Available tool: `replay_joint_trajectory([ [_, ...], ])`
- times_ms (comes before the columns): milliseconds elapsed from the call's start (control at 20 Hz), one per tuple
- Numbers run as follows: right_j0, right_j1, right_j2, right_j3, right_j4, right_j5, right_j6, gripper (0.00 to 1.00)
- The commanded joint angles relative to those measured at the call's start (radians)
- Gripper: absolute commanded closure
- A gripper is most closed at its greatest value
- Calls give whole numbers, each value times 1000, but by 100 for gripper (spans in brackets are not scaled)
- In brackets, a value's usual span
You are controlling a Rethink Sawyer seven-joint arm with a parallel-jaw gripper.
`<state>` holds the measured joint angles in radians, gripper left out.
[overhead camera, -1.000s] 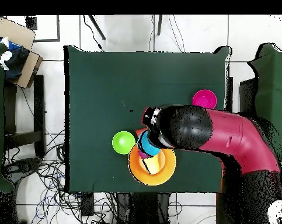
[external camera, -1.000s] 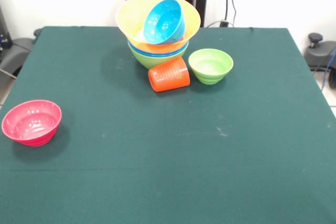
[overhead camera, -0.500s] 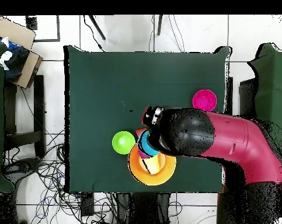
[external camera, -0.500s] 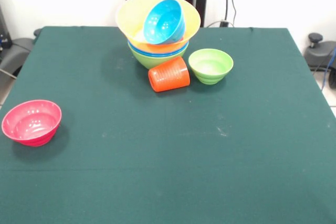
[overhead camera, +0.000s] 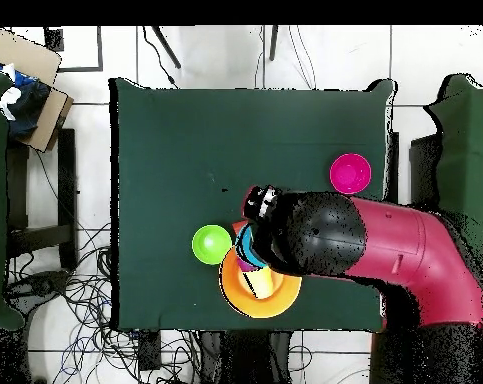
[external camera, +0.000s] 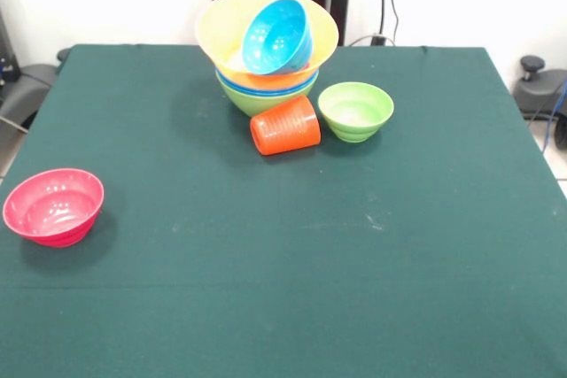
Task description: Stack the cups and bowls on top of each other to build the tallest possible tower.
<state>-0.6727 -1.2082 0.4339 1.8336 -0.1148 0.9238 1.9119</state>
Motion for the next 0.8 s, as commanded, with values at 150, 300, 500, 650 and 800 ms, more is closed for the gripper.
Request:
replay_joint_trajectory([
  [150, 0, -55, 10, 149, 2, 59, -134, 0],
  [300, 22, -114, -24, 165, 12, 110, -82, 0],
  [500, 57, -205, -64, 153, 6, 207, -11, 0],
  [650, 58, -211, -68, 151, 14, 210, -6, 0],
  [800, 56, -213, -66, 143, 18, 231, -15, 0],
])
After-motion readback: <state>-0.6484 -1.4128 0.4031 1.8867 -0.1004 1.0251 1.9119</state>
